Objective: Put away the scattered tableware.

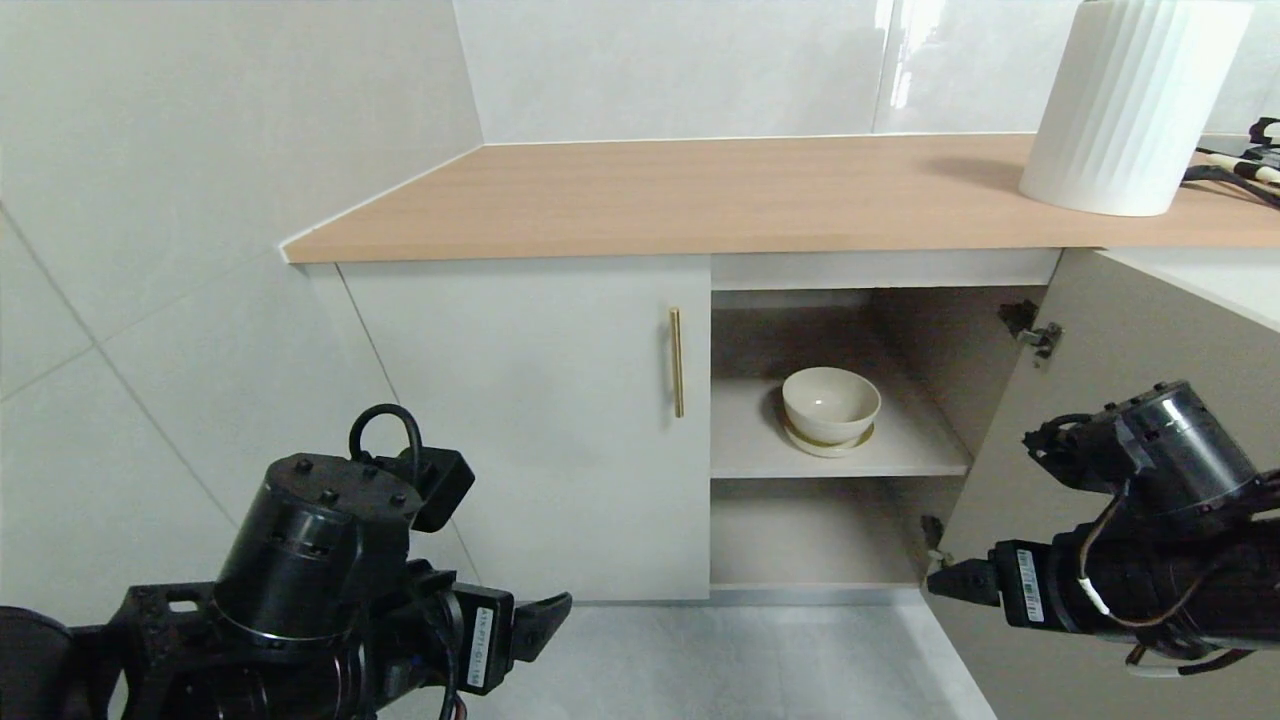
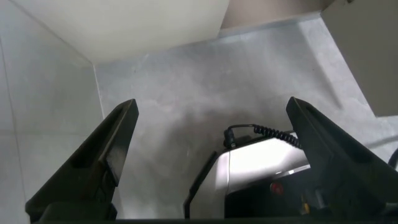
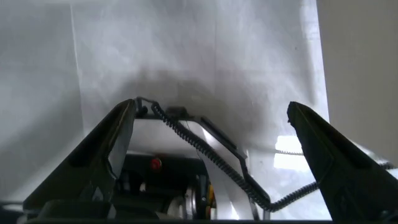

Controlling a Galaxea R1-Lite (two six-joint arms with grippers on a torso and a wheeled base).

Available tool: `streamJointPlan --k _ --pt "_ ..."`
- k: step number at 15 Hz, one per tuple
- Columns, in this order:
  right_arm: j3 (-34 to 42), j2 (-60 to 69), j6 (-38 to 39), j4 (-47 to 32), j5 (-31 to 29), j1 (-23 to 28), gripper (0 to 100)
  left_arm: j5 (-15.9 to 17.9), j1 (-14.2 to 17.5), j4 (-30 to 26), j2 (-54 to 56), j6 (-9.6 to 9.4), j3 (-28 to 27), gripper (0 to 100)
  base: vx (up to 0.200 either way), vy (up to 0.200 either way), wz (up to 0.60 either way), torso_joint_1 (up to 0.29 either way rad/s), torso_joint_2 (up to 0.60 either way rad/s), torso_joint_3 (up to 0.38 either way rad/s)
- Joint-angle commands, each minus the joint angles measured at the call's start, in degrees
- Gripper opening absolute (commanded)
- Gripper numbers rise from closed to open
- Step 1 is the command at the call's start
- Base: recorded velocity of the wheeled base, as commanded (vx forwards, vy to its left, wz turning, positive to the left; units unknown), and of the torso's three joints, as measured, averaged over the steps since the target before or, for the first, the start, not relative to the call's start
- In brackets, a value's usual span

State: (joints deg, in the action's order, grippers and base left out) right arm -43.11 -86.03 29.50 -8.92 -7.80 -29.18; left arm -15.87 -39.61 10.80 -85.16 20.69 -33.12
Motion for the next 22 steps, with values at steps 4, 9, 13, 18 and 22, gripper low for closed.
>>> streamJointPlan --k 4,9,13,18,22 --pt "0.83 1.30 -0.23 -0.22 -0.20 -0.43 100 -0.04 -0.03 0.01 -0.27 -0.03 -0.10 100 -0.200 0.000 0.00 0.000 0.00 0.010" --pt "1.09 1.74 -1.38 -1.62 -0.28 -0.43 100 -0.04 -0.03 0.01 0.09 -0.03 -0.01 100 -0.200 0.000 0.00 0.002 0.00 0.002" --pt "1.18 2.01 -1.46 -2.68 -0.28 -0.43 100 -0.12 -0.03 0.01 0.09 -0.12 0.07 100 -0.200 0.000 0.00 0.001 0.00 0.005" --pt "1.45 5.26 -4.36 -4.00 -2.13 -0.35 100 -0.83 -0.03 0.01 0.09 -0.12 0.07 100 0.000 0.000 0.00 0.000 0.00 0.000" --pt "1.09 8.42 -7.97 -7.34 -5.21 1.32 100 -1.00 -0.03 0.01 0.09 -0.12 -0.01 100 0.000 0.000 0.00 0.000 0.00 0.000"
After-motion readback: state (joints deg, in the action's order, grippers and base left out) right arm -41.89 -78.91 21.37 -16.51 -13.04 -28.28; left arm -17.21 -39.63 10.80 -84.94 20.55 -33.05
